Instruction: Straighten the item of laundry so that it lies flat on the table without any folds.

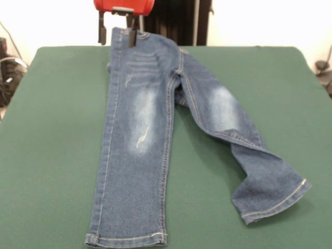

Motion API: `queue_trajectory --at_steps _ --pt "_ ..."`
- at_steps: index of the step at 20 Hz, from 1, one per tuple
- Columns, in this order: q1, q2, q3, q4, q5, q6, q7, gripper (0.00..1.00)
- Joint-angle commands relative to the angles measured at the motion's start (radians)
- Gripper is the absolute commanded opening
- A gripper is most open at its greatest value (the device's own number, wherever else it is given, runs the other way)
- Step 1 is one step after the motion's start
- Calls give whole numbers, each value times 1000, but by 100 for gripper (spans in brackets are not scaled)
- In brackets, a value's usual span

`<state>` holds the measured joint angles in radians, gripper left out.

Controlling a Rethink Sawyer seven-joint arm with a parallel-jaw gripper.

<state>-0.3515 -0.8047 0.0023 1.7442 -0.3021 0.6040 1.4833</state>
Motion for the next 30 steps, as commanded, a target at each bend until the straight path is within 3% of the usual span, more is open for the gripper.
queue_trajectory --at_steps 1,9,19,30 --pt "40 83 62 -51 -16 134 40 100" --pt "77 107 74 -95 11 173 78 100" --pt "163 137 93 -75 100 171 178 100" --pt "210 182 123 -98 215 217 156 100"
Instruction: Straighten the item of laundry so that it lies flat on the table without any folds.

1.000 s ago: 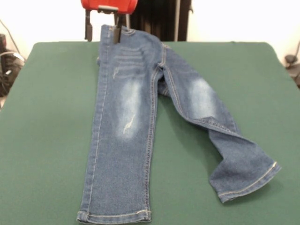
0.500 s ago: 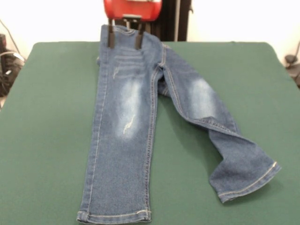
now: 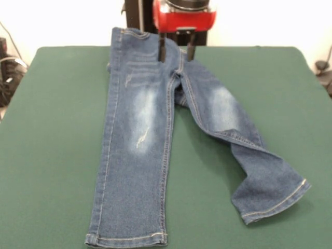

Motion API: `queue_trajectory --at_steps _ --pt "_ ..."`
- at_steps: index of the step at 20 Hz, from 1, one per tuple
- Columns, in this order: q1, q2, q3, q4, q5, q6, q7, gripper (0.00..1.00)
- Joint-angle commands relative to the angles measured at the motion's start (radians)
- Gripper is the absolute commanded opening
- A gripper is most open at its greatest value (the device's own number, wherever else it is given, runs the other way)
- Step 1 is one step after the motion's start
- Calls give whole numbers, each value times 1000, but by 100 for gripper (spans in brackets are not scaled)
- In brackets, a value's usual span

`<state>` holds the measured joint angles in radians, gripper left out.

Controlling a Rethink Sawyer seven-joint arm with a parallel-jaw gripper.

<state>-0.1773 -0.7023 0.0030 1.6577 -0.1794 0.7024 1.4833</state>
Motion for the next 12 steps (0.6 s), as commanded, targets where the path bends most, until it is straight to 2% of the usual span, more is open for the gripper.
queue_trajectory --at_steps 1,6,12 --pt "38 87 123 -21 98 127 149 100" --pt "21 115 143 -26 130 128 105 100" --pt "32 139 140 -21 135 112 110 100"
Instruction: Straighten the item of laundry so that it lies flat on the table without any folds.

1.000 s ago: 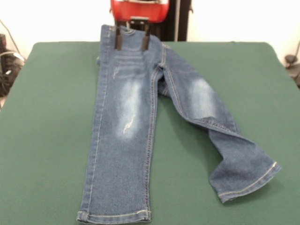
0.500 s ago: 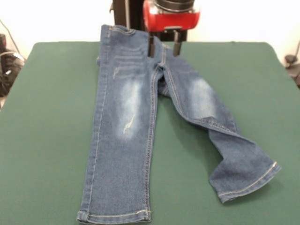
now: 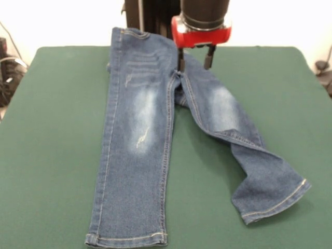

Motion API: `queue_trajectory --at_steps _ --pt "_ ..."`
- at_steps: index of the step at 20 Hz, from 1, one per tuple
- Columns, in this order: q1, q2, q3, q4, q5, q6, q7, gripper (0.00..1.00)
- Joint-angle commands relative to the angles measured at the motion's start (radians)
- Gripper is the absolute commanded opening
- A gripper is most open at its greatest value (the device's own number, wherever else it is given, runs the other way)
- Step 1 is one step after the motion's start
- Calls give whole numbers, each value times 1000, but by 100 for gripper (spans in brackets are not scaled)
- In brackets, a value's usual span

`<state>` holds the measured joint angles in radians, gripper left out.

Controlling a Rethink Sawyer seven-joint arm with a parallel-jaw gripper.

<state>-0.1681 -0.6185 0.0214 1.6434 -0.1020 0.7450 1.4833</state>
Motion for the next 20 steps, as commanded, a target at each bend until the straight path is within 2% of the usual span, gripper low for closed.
queue_trajectory --at_steps 1,6,12,20 --pt "25 61 120 -11 56 65 110 100" --pt "35 63 126 -2 68 54 119 100" --pt "59 41 112 -42 57 133 108 100" --pt "56 48 114 -19 69 75 120 100"
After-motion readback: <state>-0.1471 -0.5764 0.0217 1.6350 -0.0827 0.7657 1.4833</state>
